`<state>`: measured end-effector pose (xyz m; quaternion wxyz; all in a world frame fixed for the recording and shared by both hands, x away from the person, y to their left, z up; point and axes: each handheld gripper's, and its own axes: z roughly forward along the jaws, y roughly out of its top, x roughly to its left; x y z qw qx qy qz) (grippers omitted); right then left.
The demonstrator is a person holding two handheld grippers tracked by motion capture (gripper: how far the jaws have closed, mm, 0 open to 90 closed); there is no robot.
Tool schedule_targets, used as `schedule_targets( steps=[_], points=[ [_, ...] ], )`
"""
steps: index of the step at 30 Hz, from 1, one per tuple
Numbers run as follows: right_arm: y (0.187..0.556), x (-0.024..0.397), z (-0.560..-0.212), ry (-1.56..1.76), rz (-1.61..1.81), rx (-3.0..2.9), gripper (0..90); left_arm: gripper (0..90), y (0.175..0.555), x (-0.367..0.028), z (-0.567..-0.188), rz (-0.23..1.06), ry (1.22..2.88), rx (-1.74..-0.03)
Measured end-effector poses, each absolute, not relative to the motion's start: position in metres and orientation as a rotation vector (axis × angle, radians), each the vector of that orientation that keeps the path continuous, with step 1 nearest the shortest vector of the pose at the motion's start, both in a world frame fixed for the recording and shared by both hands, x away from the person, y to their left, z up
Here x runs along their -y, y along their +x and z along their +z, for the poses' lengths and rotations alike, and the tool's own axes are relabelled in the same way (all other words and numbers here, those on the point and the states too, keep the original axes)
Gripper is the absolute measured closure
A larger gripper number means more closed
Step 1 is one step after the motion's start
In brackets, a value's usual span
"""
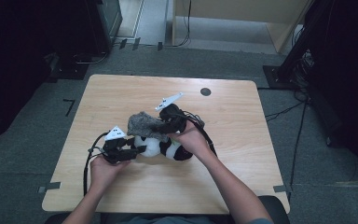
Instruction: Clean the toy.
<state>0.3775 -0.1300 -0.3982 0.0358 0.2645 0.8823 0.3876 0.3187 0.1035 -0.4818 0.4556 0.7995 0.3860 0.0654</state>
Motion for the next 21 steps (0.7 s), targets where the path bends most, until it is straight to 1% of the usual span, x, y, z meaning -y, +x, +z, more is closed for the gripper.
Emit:
schedule_targets(
  steps=[3, 8, 14, 21],
  points=[
    [0.379, 0.136, -0.398, 0.834, 1.19, -2.707, 74.0, 45.8, 0.319, -0.103, -0.481, 0.165, 1.977, -0.955],
    [0.381, 0.164, -0.399, 0.913, 1.187, -2.663, 74.0, 45.6, 0.318, -0.103, -0.482, 0.164, 1.982, -0.944],
    [0.38, 0.184, -0.403, 0.963, 1.243, -2.629, 74.3, 45.6, 0.317, -0.101, -0.482, 0.177, 1.992, -0.932],
    [0.382, 0.205, -0.394, 1.005, 1.206, -2.556, 74.2, 45.3, 0.318, -0.102, -0.482, 0.164, 1.986, -0.934]
  ],
)
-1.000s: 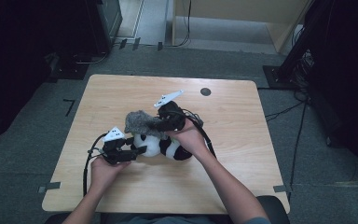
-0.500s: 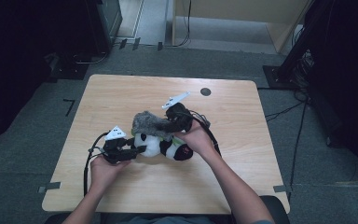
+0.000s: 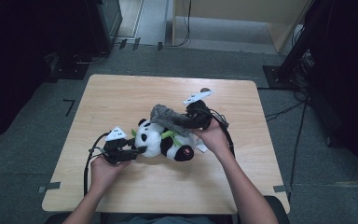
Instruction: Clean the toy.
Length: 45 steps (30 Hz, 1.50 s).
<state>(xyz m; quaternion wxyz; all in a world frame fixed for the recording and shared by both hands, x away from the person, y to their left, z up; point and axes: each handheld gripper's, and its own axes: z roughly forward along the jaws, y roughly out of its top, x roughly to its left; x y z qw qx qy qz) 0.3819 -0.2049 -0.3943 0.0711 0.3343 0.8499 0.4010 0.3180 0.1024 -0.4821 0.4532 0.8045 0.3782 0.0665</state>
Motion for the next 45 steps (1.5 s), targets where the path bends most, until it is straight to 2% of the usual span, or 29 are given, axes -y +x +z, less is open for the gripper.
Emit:
schedule_targets(
  steps=[10, 19, 26, 34, 45],
  points=[
    [0.379, 0.221, -0.378, 1.031, 1.263, -2.479, 74.7, 44.9, 0.318, -0.104, -0.483, 0.161, 1.984, -0.93],
    [0.365, 0.194, -0.358, 0.883, 1.363, -2.475, 74.7, 43.9, 0.317, -0.103, -0.484, 0.177, 1.965, -0.936],
    [0.369, 0.165, -0.366, 0.824, 1.355, -2.542, 74.6, 42.4, 0.313, -0.102, -0.485, 0.203, 1.955, -0.939],
    [0.364, 0.125, -0.398, 0.752, 1.217, -2.7, 74.0, 42.4, 0.312, -0.102, -0.485, 0.209, 1.954, -0.951],
    [0.369, 0.14, -0.403, 0.8, 1.226, -2.679, 73.0, 43.4, 0.312, -0.103, -0.485, 0.205, 1.956, -0.942]
  ],
)
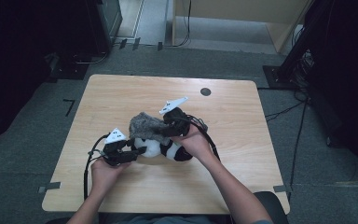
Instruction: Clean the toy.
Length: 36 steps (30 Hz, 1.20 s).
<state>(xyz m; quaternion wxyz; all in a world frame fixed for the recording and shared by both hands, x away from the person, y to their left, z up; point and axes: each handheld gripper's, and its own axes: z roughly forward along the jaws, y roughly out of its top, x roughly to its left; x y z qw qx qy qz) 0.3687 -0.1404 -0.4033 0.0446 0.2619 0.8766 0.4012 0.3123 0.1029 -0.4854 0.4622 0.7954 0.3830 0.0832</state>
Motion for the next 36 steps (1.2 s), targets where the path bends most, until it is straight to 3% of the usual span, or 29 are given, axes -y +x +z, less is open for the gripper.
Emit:
schedule_targets(
  steps=[22, 36],
  points=[
    [0.388, 0.226, -0.391, 1.069, 1.207, -2.485, 73.9, 43.8, 0.317, -0.106, -0.487, 0.172, 1.953, -0.925],
    [0.374, 0.229, -0.367, 1.015, 1.331, -2.421, 74.1, 43.2, 0.316, -0.106, -0.487, 0.17, 1.955, -0.927]
  ],
)
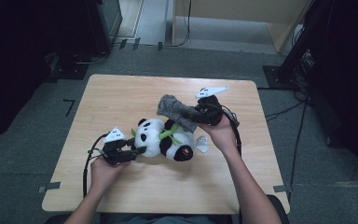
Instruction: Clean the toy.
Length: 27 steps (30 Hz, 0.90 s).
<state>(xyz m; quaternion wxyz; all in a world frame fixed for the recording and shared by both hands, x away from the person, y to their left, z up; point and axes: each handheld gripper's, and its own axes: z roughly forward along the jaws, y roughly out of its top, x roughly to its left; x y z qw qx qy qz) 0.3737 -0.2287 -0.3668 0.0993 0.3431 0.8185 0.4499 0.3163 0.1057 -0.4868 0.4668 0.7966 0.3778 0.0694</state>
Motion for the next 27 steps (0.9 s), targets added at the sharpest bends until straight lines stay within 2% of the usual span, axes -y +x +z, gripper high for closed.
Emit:
schedule_targets(
  steps=[3, 8, 14, 27],
  points=[
    [0.362, 0.233, -0.359, 0.985, 1.384, -2.414, 73.9, 43.0, 0.316, -0.106, -0.486, 0.164, 1.948, -0.936],
    [0.348, 0.241, -0.367, 0.954, 1.364, -2.416, 73.8, 42.9, 0.316, -0.105, -0.486, 0.162, 1.947, -0.94],
    [0.339, 0.253, -0.4, 1.024, 1.384, -2.503, 73.5, 42.4, 0.317, -0.106, -0.486, 0.154, 1.948, -0.949],
    [0.325, 0.271, -0.436, 0.992, 1.285, -2.538, 72.0, 41.9, 0.318, -0.106, -0.487, 0.141, 1.956, -0.945]
  ],
)
